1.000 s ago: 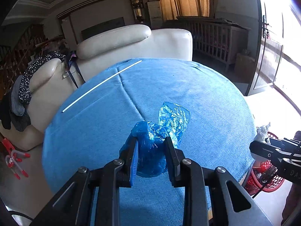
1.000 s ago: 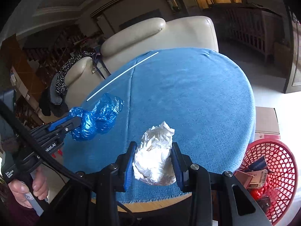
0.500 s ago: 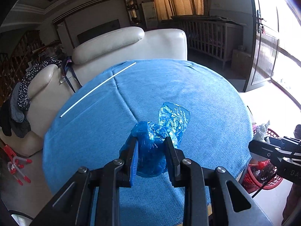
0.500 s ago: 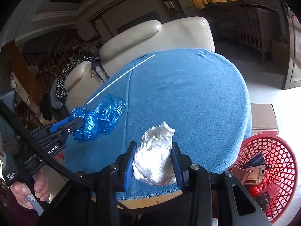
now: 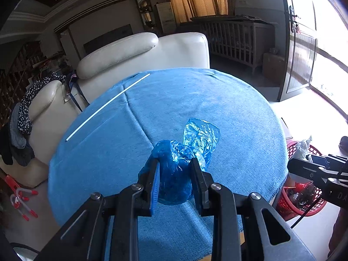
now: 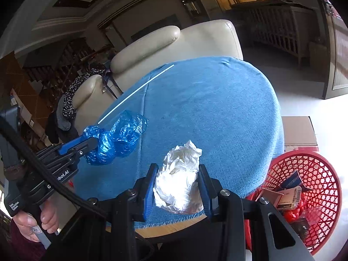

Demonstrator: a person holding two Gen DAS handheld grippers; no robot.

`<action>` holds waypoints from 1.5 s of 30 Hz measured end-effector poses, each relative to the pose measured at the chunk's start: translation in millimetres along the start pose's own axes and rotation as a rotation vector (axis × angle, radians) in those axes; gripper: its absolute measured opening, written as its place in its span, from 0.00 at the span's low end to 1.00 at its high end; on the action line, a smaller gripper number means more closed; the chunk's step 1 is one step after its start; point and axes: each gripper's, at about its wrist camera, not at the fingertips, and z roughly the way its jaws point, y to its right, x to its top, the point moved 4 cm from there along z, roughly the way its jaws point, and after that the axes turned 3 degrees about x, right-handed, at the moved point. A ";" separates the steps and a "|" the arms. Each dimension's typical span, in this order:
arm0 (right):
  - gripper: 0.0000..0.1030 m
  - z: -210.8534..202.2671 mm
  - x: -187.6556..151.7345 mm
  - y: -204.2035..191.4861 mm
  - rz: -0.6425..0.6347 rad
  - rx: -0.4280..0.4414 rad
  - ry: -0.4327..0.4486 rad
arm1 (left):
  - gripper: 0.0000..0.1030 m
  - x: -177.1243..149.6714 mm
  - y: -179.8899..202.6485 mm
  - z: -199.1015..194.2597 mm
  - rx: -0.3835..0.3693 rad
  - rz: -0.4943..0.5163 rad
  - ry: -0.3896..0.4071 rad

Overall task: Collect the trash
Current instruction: 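Carry the tissue ball and blue bag over the red wastebasket with both tools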

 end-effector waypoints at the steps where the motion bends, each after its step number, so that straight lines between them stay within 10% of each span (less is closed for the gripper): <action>1: 0.38 -1.0 0.0 0.9 0.002 0.000 0.001 | 0.28 0.4 1.6 -0.1 -0.003 0.002 -0.001; 45: 0.38 -43.3 -15.9 63.6 0.131 -0.050 0.061 | 0.28 12.8 77.8 -9.3 -0.054 0.161 0.021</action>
